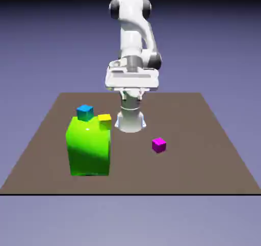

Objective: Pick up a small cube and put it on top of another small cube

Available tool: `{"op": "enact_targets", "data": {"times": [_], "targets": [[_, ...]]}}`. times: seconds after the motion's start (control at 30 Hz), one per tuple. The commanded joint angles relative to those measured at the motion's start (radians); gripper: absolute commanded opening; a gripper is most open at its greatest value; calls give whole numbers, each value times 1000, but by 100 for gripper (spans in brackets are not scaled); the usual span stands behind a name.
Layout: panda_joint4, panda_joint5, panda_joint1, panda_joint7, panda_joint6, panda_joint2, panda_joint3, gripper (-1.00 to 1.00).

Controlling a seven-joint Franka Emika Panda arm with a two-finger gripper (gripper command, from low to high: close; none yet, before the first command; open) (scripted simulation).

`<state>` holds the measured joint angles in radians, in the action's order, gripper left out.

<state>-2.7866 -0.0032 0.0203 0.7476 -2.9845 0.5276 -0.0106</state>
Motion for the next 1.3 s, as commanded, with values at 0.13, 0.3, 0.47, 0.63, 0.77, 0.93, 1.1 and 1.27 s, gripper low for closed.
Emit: {"op": "enact_targets", "data": {"times": [0.13,0.3,0.47,0.63,0.77,0.93,1.1,1.27], "targets": [[97,-13,34,27,218,-176,-44,0],[194,-26,69,55,435,-352,-88,0],[292,-39,103,82,652,-528,-132,0],[389,-52,138,110,870,-704,-176,0],[466,-63,165,132,1044,-844,-212,0],[564,-76,200,159,1261,-1020,-256,0],[525,-97,216,180,1251,-1134,-266,0],[524,-97,216,180,1249,-1134,-265,-100]]}}
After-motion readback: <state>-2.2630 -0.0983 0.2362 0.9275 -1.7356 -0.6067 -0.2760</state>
